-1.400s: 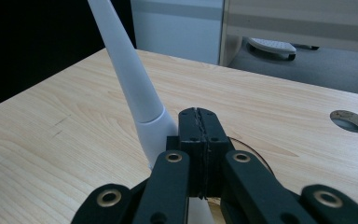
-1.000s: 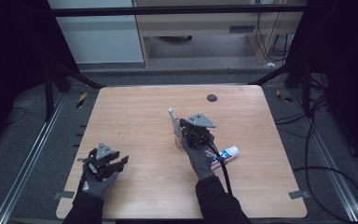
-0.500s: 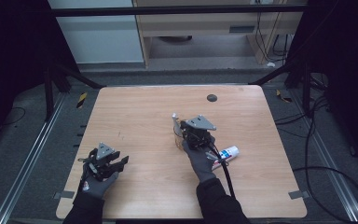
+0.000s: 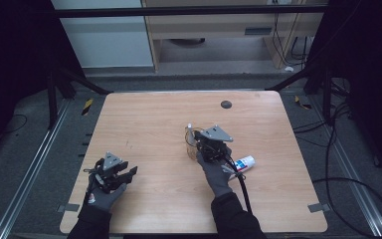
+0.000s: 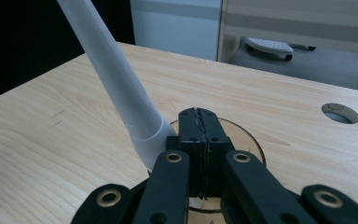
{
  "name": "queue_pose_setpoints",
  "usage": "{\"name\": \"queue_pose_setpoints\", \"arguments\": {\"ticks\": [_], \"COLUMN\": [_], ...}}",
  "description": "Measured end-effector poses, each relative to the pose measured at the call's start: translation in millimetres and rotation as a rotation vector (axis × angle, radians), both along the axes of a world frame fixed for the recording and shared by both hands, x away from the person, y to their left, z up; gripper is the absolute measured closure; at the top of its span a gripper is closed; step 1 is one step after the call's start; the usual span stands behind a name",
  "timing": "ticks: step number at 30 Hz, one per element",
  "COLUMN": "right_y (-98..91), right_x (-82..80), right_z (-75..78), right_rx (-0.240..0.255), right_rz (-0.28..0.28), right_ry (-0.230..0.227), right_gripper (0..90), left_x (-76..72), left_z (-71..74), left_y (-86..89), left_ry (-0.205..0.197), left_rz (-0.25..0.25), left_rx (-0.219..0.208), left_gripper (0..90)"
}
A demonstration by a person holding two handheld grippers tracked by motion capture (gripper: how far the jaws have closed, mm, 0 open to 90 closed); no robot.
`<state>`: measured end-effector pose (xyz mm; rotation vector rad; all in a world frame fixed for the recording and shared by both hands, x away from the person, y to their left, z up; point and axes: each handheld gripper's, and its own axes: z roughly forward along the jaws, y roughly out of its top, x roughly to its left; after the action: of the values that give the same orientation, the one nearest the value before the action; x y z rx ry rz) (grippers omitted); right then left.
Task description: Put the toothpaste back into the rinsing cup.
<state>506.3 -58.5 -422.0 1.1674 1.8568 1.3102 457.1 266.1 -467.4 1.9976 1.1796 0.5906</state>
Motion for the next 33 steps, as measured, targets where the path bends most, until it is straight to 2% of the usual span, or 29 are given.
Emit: {"name": "queue_pose_setpoints", "arguments": {"ticks": [10, 16, 33], "right_y": [9.1, 18.4, -2.7], "right_x": [-0.7, 10.6, 15.8], "right_z": [2.0, 5.9, 2.9], "right_rx": [0.006, -0.005, -0.014], "right_rz": [0.017, 0.013, -0.047], "right_ry": [-0.01, -0.005, 0.006], "right_gripper": [90.0, 90.0, 90.0], "left_x": [-0.2, 0.0, 0.3], "left_z": [0.1, -0.2, -0.4], "left_y": [0.0, 1.2, 0.6], "left_ry": [-0.001, -0.003, -0.002], "left_rz": [0.0, -0.001, -0.001], "left_rx": [0.001, -0.002, 0.0], "left_gripper": [55.1, 55.1, 55.3]}}
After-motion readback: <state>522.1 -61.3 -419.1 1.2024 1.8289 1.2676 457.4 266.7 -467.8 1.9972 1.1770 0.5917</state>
